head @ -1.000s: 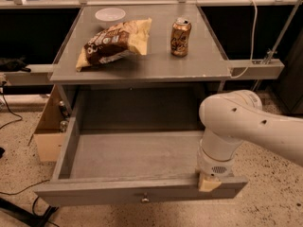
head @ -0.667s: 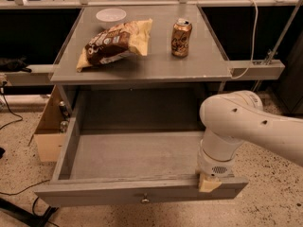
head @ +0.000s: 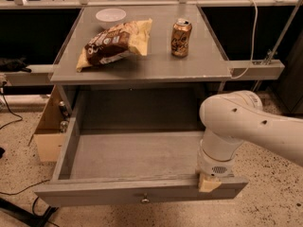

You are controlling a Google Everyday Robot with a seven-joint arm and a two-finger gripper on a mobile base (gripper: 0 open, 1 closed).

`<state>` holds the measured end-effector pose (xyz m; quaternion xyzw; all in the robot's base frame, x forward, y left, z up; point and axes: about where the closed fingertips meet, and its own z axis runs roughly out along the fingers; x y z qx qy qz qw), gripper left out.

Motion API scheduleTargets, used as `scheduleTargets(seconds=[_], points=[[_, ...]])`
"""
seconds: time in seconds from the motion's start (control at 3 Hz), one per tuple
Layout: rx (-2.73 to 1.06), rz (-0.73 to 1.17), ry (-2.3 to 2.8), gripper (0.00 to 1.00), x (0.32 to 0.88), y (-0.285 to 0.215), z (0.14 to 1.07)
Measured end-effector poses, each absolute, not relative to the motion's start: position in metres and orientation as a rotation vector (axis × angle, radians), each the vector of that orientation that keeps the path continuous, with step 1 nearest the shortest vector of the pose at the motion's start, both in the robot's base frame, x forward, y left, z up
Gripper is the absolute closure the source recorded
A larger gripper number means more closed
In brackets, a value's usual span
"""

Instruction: Open top drawer

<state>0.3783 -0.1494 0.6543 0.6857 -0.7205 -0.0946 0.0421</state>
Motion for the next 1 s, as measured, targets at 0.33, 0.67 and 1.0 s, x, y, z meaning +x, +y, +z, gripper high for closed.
scheduleTargets(seconds=[0.33,0.67,1.0], points=[[2.098,-0.289,-2.205,0.3,0.3783,-0.1494,0.6543],[2.098,-0.289,-2.205,0.06,0.3783,-0.1494,0.6543],[2.098,-0.289,-2.205,0.0,0.3783,-0.1494,0.6543]])
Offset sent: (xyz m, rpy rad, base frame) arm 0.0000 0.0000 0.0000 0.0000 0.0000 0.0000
